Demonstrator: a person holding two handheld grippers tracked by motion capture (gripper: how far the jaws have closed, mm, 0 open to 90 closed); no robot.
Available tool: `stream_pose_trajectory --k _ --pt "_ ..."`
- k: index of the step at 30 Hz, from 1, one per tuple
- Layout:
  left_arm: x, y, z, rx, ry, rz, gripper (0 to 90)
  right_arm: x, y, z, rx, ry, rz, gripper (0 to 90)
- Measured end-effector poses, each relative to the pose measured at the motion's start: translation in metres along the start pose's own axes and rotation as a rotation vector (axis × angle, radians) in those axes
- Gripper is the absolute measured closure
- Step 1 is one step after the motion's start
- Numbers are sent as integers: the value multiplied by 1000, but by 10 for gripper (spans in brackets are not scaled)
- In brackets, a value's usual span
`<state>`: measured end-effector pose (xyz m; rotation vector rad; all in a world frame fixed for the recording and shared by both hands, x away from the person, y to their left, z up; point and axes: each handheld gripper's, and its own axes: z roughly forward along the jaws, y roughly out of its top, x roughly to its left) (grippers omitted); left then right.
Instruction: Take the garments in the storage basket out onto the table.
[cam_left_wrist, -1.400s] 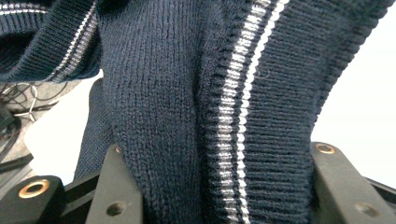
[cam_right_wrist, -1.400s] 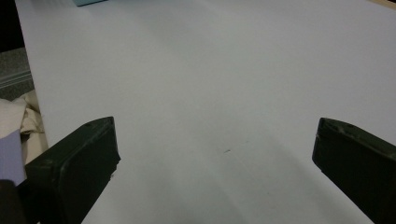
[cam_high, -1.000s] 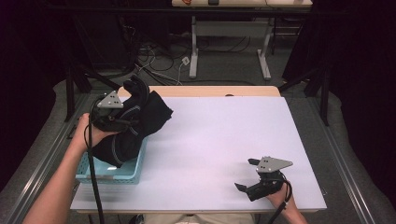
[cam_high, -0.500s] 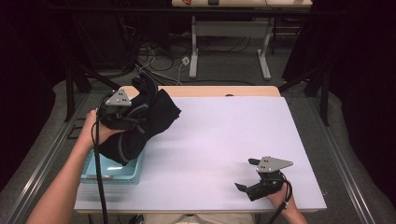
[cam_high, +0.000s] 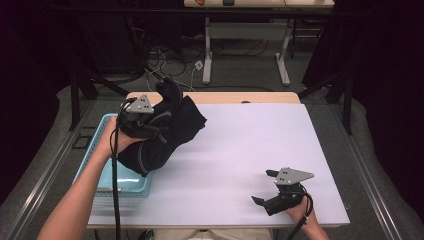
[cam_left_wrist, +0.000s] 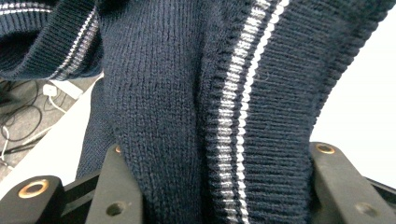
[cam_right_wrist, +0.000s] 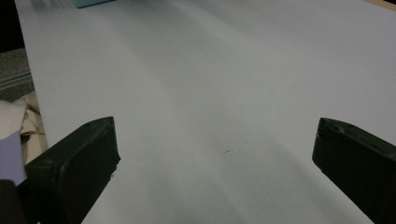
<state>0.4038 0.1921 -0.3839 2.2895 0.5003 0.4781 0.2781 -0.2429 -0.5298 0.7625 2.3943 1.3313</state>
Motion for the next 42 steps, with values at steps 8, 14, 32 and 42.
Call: stream_pose_trajectory --k 8,14,32,42 --pt "-7 9 8 -3 -24 29 518 0 0 0 0 1 1 0" --pt "-11 16 12 -14 -41 41 519 0 0 0 1 0 1 0" --pt "-26 32 37 -62 -91 38 520 0 0 0 1 -4 2 0" --pt "-32 32 47 -77 -100 31 518 0 0 0 0 -1 3 0"
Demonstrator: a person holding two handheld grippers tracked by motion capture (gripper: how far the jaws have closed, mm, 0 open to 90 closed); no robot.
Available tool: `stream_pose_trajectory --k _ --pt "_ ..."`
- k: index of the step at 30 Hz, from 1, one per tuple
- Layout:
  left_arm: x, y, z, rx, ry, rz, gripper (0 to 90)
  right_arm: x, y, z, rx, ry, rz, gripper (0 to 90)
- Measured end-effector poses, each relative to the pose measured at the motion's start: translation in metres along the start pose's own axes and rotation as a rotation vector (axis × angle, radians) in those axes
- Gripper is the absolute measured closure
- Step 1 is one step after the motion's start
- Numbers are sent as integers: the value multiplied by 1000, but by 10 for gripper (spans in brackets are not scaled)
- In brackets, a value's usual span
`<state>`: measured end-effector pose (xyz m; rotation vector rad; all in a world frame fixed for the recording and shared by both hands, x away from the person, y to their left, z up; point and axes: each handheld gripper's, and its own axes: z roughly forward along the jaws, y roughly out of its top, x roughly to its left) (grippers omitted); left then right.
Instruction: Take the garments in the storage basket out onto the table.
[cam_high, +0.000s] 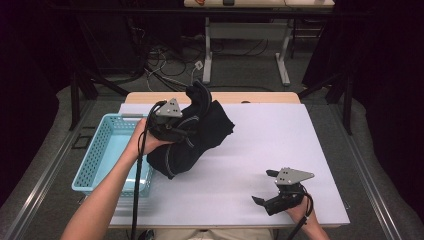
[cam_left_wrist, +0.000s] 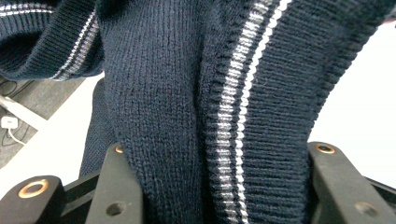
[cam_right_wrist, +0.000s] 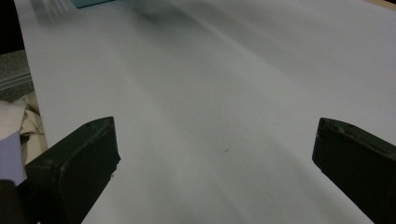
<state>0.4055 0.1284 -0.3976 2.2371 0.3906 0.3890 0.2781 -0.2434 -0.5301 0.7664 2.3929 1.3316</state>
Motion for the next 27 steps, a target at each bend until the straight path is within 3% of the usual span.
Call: stream_pose_trajectory --k 27 --pt "-13 -11 19 -23 -5 -18 518 0 0 0 -9 -5 -1 0"
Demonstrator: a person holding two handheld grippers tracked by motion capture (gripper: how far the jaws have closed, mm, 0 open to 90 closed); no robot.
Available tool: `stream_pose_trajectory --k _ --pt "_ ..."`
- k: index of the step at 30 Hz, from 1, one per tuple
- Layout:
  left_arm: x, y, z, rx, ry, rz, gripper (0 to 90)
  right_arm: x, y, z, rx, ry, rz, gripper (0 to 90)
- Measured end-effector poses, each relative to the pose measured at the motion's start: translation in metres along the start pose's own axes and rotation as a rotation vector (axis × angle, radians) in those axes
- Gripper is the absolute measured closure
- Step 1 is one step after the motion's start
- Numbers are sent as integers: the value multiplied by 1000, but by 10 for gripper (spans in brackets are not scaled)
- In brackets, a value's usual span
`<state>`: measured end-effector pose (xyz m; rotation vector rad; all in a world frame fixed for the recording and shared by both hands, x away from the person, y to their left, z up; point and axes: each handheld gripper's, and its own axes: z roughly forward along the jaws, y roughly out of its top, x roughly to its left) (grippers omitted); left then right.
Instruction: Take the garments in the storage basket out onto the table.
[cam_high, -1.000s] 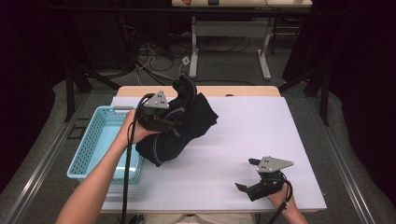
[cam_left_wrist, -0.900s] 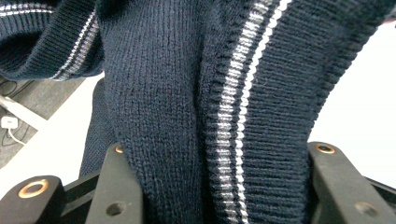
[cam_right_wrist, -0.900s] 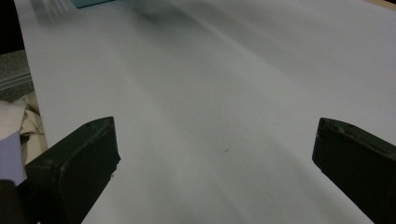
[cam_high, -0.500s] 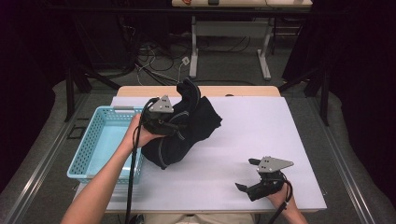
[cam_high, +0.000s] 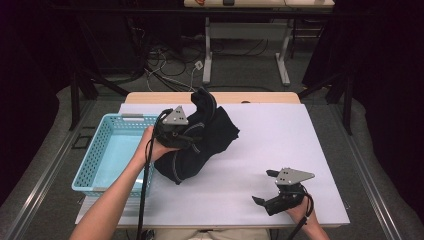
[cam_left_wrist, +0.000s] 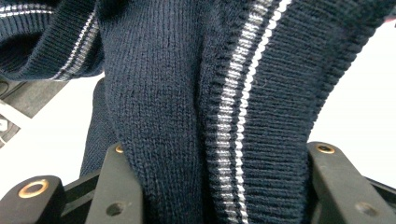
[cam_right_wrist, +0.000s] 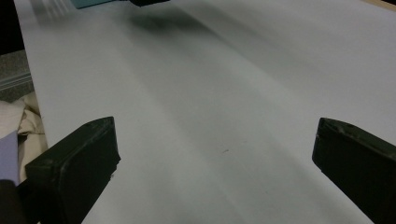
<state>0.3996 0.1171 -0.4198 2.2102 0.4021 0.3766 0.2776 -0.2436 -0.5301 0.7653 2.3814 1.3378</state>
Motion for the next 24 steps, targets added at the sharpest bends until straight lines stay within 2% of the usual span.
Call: stream_pose_trajectory --k 7,12,15,24 --pt "-3 -3 6 -12 4 -15 518 0 0 1 2 0 -1 0" --pt "-4 -5 12 9 -3 -8 519 0 0 0 5 -2 -8 0" --pt "-6 -6 18 -1 5 -16 518 0 0 0 4 -1 0 0" --pt "-9 -10 32 19 0 -20 518 0 0 0 16 2 -4 0"
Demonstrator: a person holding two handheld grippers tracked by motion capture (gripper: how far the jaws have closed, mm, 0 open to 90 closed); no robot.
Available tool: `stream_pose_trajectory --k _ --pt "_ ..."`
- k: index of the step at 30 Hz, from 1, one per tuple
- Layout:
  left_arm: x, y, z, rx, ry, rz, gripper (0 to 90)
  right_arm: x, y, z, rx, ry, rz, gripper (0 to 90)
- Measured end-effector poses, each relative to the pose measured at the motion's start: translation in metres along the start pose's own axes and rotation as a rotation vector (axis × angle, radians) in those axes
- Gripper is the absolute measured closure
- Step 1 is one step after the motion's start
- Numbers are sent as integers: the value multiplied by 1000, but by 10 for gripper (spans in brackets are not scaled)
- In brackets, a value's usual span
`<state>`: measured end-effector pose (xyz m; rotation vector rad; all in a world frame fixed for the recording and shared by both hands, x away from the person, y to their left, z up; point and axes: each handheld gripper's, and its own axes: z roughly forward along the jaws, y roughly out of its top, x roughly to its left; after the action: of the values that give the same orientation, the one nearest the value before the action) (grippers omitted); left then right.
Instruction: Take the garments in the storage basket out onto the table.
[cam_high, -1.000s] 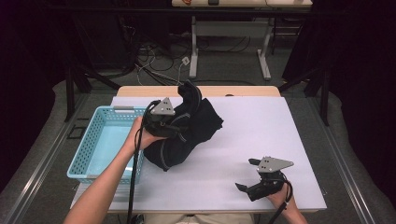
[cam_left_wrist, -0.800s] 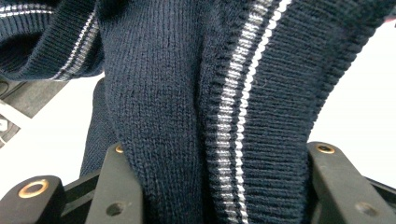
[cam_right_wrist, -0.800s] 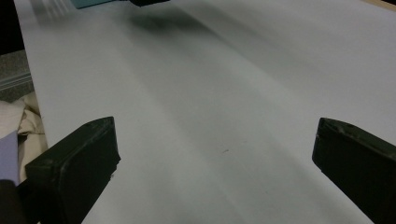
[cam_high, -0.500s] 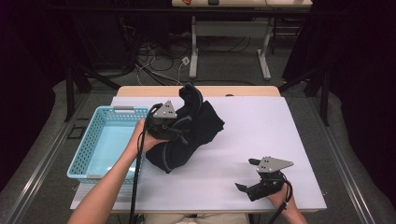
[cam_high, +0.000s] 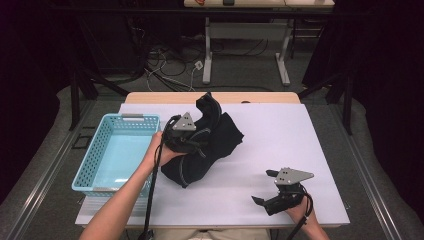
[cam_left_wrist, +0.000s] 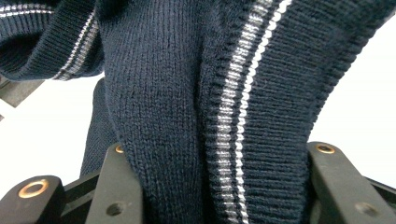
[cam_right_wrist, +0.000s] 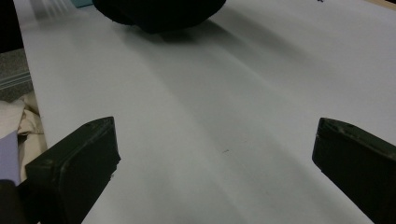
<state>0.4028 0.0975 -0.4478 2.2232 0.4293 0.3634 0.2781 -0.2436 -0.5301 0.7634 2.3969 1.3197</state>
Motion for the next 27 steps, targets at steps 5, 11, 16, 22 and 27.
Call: stream_pose_trajectory --k 5,11,16,22,27 --pt "-2 -3 8 2 3 -5 517 0 0 0 1 0 1 0" --pt "-3 -5 16 15 10 -11 516 0 0 0 5 3 -5 0" --pt "-2 -6 22 26 2 -15 517 0 0 1 6 4 -1 0" --pt "-3 -7 31 41 2 -20 517 0 0 1 1 2 -2 0" --pt "-2 -8 38 53 -8 -37 517 0 0 1 -6 -1 -5 0"
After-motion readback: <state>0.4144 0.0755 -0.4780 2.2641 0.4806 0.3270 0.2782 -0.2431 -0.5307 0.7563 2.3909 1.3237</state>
